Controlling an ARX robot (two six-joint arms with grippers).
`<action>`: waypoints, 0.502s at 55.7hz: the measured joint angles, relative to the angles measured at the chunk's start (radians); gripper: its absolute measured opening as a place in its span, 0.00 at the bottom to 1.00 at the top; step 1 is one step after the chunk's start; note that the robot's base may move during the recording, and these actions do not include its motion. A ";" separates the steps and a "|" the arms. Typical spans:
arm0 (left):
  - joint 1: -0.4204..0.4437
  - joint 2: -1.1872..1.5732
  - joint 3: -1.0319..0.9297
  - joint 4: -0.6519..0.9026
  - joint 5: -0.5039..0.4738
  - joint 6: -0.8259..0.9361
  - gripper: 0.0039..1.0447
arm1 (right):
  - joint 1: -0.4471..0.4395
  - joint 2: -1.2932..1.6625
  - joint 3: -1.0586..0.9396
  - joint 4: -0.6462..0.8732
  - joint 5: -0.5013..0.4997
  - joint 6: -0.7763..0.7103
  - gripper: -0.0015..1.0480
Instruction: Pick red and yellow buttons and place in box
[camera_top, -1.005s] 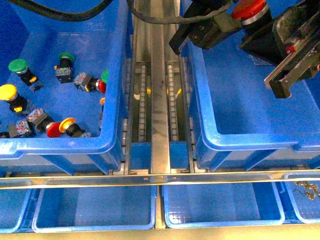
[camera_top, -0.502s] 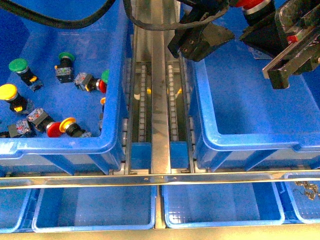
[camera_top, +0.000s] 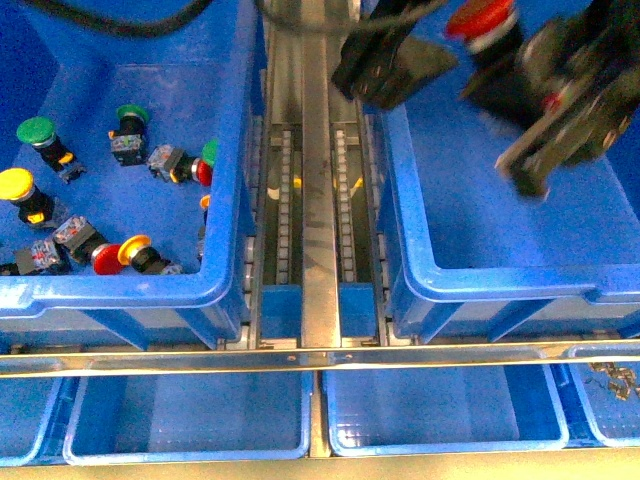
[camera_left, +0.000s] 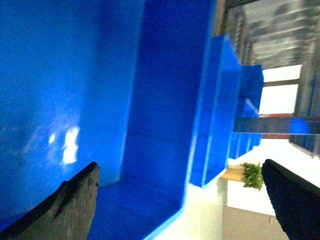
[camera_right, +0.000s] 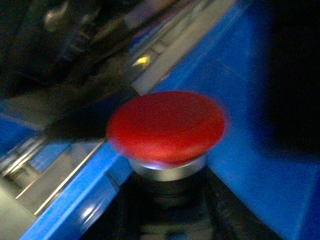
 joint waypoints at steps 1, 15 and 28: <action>-0.002 0.000 0.017 -0.003 -0.005 0.003 0.92 | 0.013 0.012 -0.006 -0.008 -0.005 -0.013 0.25; -0.024 0.006 0.034 -0.061 -0.016 0.027 0.92 | 0.048 0.042 0.042 -0.036 -0.012 -0.082 0.25; -0.015 -0.011 0.008 -0.040 -0.003 0.031 0.92 | -0.050 0.027 0.022 -0.042 -0.006 -0.117 0.25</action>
